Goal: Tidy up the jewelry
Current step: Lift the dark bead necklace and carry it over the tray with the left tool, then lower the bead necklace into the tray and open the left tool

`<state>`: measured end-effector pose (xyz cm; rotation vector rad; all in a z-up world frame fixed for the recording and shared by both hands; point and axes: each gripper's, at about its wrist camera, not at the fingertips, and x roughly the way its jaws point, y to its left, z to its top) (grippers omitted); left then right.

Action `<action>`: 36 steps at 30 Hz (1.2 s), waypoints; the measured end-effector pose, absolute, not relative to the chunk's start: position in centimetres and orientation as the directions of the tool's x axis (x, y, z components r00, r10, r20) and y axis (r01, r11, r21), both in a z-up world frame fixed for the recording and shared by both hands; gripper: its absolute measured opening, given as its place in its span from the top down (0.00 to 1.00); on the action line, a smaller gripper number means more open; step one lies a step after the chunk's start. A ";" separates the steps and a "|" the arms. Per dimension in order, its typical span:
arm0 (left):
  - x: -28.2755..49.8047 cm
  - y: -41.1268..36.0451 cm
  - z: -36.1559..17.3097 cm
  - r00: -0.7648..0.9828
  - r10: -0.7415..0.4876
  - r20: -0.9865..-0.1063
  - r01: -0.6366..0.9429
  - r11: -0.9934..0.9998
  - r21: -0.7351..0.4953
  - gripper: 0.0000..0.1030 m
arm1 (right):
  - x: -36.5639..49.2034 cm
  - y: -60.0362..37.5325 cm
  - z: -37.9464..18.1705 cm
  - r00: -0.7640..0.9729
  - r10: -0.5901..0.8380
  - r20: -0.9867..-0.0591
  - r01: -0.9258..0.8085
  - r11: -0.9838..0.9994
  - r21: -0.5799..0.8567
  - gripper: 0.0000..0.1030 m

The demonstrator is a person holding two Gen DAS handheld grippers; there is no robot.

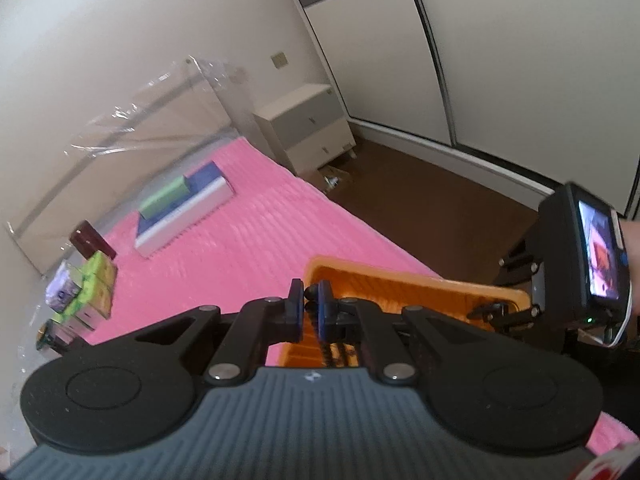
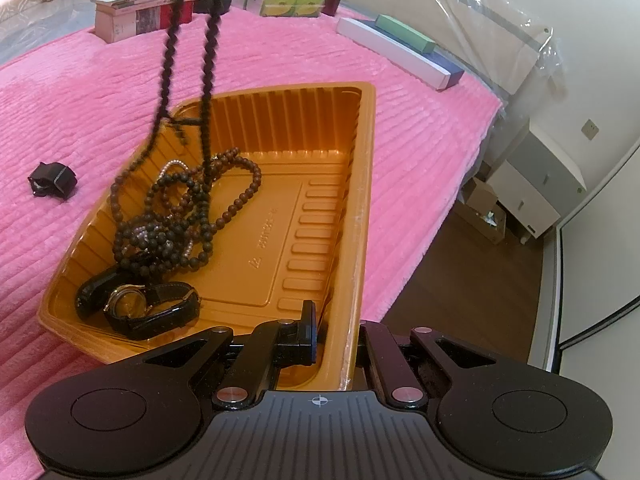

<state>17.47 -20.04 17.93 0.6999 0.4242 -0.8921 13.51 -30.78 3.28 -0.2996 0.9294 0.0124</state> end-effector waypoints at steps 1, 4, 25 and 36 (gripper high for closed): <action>17.5 -20.1 17.6 0.562 -0.558 -0.610 0.825 0.429 0.368 0.94 | 13.5 -30.8 3.2 0.601 -0.118 -0.791 -0.139 0.959 -0.248 0.96; 17.9 -20.8 16.8 0.547 -0.556 -0.626 0.835 0.420 0.356 0.94 | 13.5 -30.9 3.1 0.598 -0.118 -0.792 -0.138 0.959 -0.247 0.96; 18.8 -22.1 12.5 0.483 -0.525 -0.700 0.865 0.409 0.290 0.94 | 13.6 -31.1 2.9 0.593 -0.118 -0.797 -0.137 0.960 -0.244 0.96; 19.6 -22.5 11.5 0.453 -0.532 -0.716 0.875 0.421 0.240 0.94 | 13.6 -31.2 2.9 0.591 -0.117 -0.798 -0.137 0.960 -0.243 0.96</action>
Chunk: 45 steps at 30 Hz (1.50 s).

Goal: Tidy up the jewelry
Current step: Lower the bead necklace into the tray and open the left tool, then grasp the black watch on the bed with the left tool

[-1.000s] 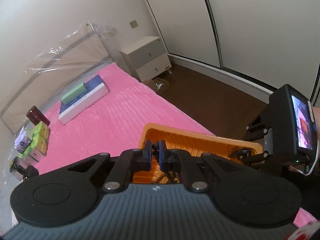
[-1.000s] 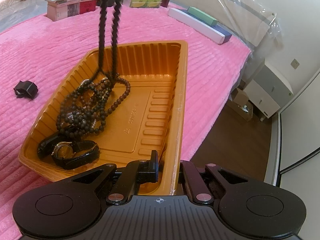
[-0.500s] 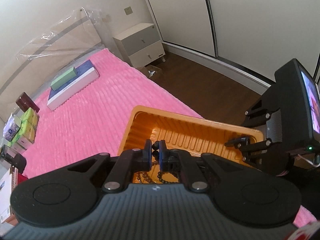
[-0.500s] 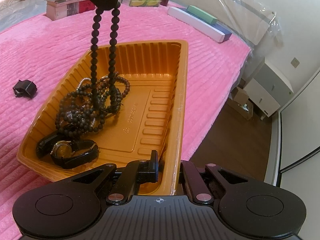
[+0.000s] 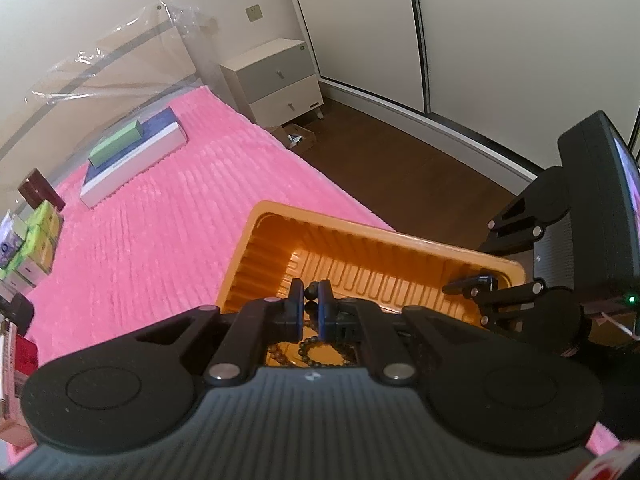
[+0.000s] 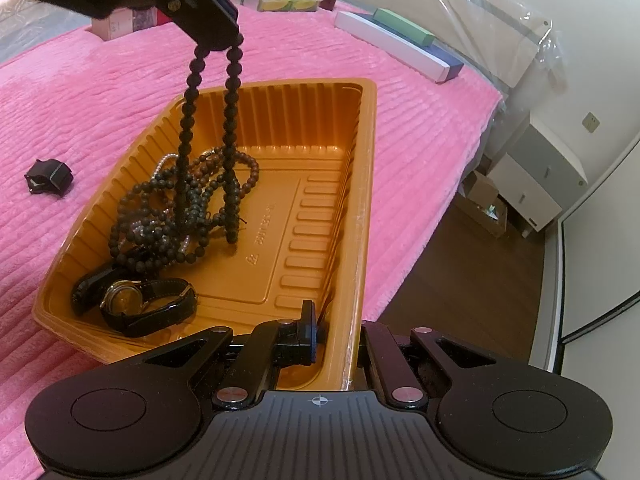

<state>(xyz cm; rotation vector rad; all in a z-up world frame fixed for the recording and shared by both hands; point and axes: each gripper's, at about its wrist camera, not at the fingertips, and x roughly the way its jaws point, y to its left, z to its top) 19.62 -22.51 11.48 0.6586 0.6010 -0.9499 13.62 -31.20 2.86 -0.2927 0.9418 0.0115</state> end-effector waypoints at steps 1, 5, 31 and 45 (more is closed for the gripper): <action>19.6 -22.6 11.3 0.447 -0.534 -0.718 0.876 0.423 0.231 0.94 | 13.6 -31.2 2.9 0.591 -0.117 -0.798 -0.137 0.960 -0.243 0.96; 20.2 -22.7 10.6 0.402 -0.560 -0.724 0.887 0.434 0.156 0.94 | 13.6 -31.2 2.7 0.591 -0.118 -0.798 -0.136 0.960 -0.243 0.96; 22.2 -0.3 6.3 0.624 -0.371 -0.688 0.517 0.856 0.008 0.65 | 13.5 -31.3 2.9 0.590 -0.118 -0.799 -0.132 0.962 -0.240 0.96; 17.3 -3.8 -1.8 0.647 -0.365 -0.669 0.584 0.802 0.127 0.42 | 13.5 -31.4 3.0 0.586 -0.122 -0.801 -0.131 0.962 -0.241 0.95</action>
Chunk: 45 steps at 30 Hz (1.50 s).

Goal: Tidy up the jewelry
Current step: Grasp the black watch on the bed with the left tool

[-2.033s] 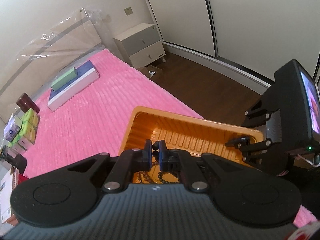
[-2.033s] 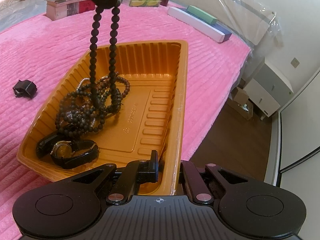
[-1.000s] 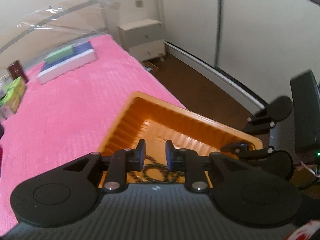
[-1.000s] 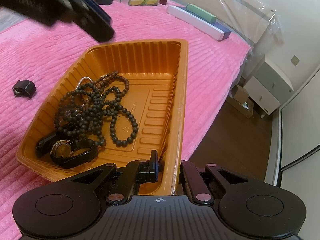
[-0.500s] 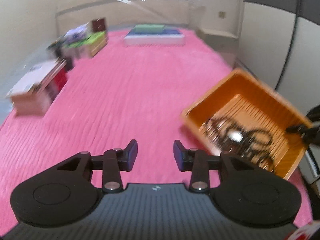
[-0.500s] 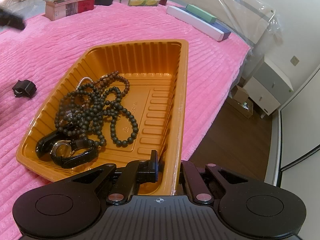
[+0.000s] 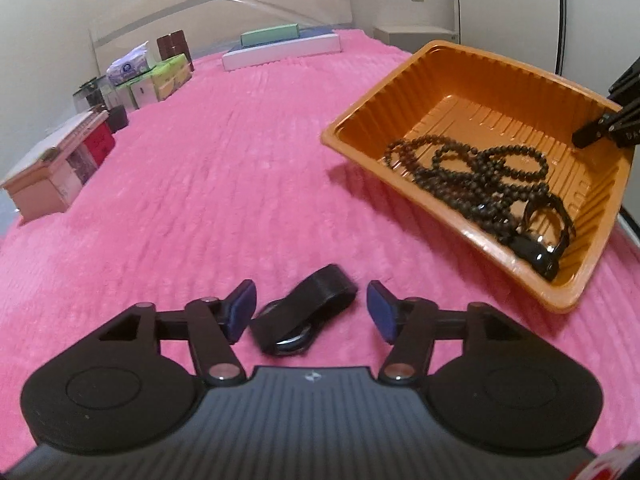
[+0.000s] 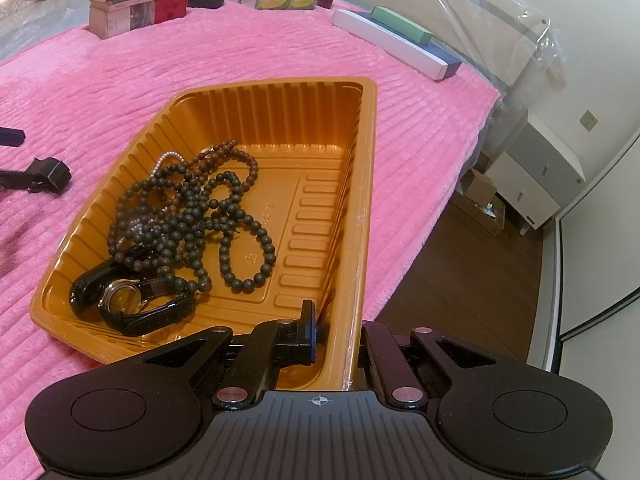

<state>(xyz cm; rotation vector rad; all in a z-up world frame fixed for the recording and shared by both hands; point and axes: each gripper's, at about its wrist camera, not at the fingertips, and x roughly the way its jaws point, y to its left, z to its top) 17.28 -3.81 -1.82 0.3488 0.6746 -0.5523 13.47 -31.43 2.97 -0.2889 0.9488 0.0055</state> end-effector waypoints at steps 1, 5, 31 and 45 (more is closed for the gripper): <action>17.3 -4.1 -2.2 0.649 -0.361 -0.669 0.575 0.809 0.122 0.41 | 13.5 -31.5 2.9 0.585 -0.122 -0.802 -0.130 0.962 -0.241 0.95; 17.4 -5.5 -3.8 0.679 -0.301 -0.670 0.508 0.851 0.132 0.41 | 13.6 -31.7 2.7 0.581 -0.123 -0.805 -0.126 0.963 -0.238 0.95; 15.0 -4.0 -1.9 0.762 -0.217 -0.610 0.371 0.919 0.137 0.73 | 13.7 -31.7 2.6 0.583 -0.127 -0.803 -0.122 0.963 -0.241 0.95; 11.5 -2.5 -0.5 0.772 -0.229 -0.593 0.368 0.921 0.124 0.75 | 13.8 -31.7 2.7 0.582 -0.126 -0.803 -0.121 0.964 -0.238 0.95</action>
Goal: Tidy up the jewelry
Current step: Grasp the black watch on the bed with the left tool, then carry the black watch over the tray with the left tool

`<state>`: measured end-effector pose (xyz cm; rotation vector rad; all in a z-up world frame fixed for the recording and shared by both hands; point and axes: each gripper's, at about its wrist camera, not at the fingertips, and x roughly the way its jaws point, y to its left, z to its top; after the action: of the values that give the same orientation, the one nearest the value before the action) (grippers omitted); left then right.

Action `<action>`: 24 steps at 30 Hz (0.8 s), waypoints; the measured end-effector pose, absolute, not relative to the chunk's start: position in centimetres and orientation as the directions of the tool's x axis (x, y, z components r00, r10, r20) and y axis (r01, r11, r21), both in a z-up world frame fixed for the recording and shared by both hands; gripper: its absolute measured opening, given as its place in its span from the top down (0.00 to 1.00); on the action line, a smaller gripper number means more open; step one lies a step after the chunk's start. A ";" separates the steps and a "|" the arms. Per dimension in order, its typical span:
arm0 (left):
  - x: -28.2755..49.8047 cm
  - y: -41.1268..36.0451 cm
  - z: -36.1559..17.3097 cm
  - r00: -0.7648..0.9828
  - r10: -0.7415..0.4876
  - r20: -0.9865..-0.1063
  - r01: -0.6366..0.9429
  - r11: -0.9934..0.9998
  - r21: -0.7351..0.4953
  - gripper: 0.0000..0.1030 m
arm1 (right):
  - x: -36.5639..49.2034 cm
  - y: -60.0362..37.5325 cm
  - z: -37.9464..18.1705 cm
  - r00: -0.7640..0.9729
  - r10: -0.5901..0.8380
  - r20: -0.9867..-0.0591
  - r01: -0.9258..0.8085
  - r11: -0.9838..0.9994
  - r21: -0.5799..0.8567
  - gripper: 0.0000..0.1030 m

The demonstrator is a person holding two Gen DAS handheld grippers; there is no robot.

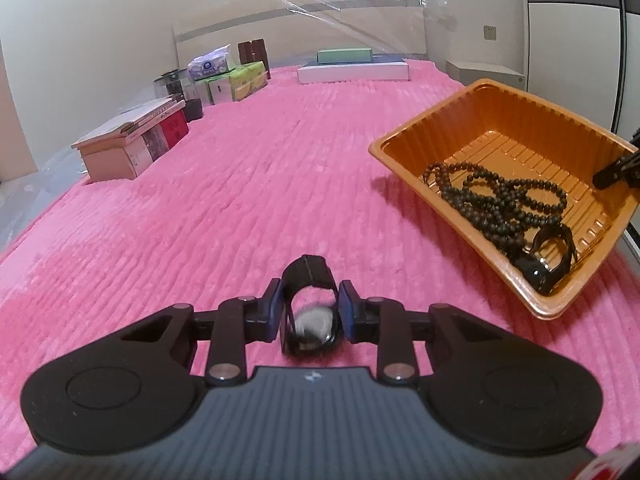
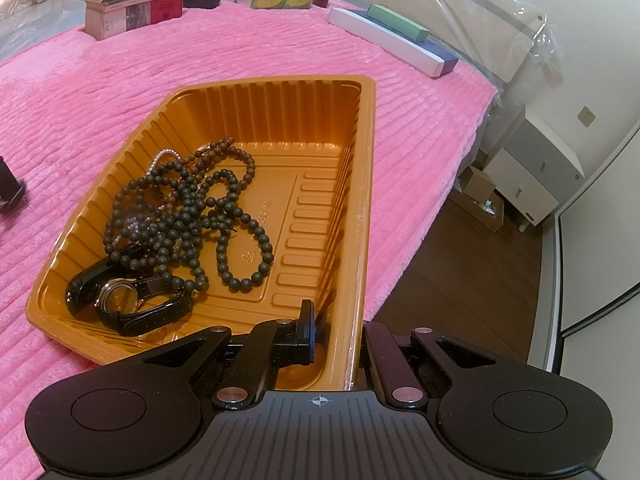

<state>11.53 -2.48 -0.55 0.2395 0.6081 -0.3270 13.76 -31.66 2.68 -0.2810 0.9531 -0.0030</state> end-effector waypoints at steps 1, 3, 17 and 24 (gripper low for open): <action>11.5 -2.5 -0.4 0.774 -0.228 -0.590 0.366 0.922 0.124 0.75 | 13.8 -31.7 2.7 0.582 -0.126 -0.803 -0.120 0.964 -0.238 0.95; 11.4 -2.5 0.0 0.776 -0.229 -0.587 0.364 0.923 0.121 0.75 | 13.8 -31.7 2.7 0.582 -0.126 -0.803 -0.121 0.964 -0.239 0.95; 11.6 -2.5 0.6 0.781 -0.233 -0.580 0.361 0.926 0.114 0.75 | 13.7 -31.7 2.7 0.583 -0.126 -0.803 -0.121 0.964 -0.239 0.95; 11.9 -3.3 1.5 0.786 -0.244 -0.568 0.373 0.920 0.121 0.75 | 13.7 -31.7 2.7 0.583 -0.125 -0.803 -0.121 0.964 -0.237 0.95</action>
<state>11.92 -3.25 1.50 0.2332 0.5776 -0.3361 13.73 -31.68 2.67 -0.2801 0.9523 -0.0023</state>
